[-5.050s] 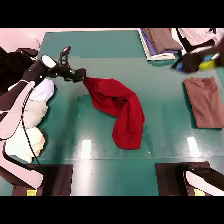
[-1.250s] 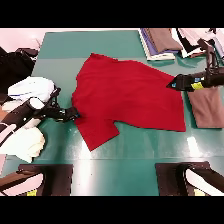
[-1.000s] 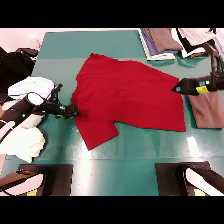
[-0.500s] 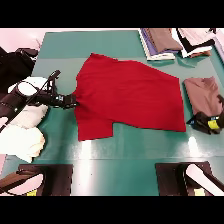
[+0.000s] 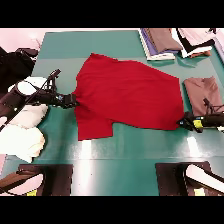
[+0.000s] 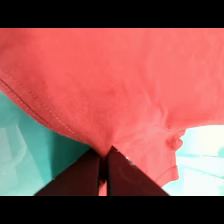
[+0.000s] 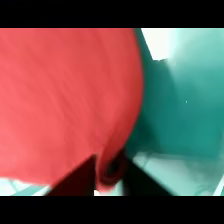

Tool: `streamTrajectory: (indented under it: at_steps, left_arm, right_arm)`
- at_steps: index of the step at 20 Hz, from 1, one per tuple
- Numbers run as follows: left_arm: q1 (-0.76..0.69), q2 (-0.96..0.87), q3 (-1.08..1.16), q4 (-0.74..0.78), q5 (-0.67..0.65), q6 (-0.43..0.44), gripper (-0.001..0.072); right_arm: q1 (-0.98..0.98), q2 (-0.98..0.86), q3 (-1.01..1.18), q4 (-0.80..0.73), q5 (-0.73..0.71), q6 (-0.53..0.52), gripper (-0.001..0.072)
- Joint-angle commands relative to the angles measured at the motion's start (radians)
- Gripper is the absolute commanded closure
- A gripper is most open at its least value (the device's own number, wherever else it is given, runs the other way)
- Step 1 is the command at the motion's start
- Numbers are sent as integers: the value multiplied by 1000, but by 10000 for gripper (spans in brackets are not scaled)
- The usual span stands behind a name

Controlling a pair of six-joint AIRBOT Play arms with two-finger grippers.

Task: Fold the shirts.

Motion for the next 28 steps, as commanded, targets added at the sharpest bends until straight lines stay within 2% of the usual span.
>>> streamTrajectory:
  at_steps: [1, 5, 10, 14, 18, 20, 22, 25, 28]
  left_arm:
    - [0, 6, 16, 3, -20, 0, 678]
    - [0, 161, 146, 70, -21, -32, 679]
    - [0, 372, 571, 222, -40, -82, 679]
    - [0, 395, 950, 242, -39, -91, 679]
    - [0, 395, 1101, 254, -6, -106, 679]
    - [0, 375, 1100, 281, -29, -119, 679]
    - [0, 316, 1076, 301, -119, -128, 679]
    - [0, 167, 1001, 302, -260, -132, 678]
    - [0, 0, 894, 305, -303, -131, 678]
  right_arm:
    - [121, -6, 43, 24, -57, -3, 696]
    - [232, 135, 257, 25, 0, -12, 696]
    - [263, 325, 736, 24, 63, -12, 697]
    - [190, 391, 1099, 23, 114, -11, 697]
    - [97, 374, 1333, 23, 205, 14, 698]
    - [83, 335, 1398, 24, 266, 48, 698]
    - [111, 273, 1429, 24, 333, 77, 698]
    - [227, 170, 1350, 11, 373, 88, 698]
    - [378, 41, 1197, -183, 401, 126, 698]
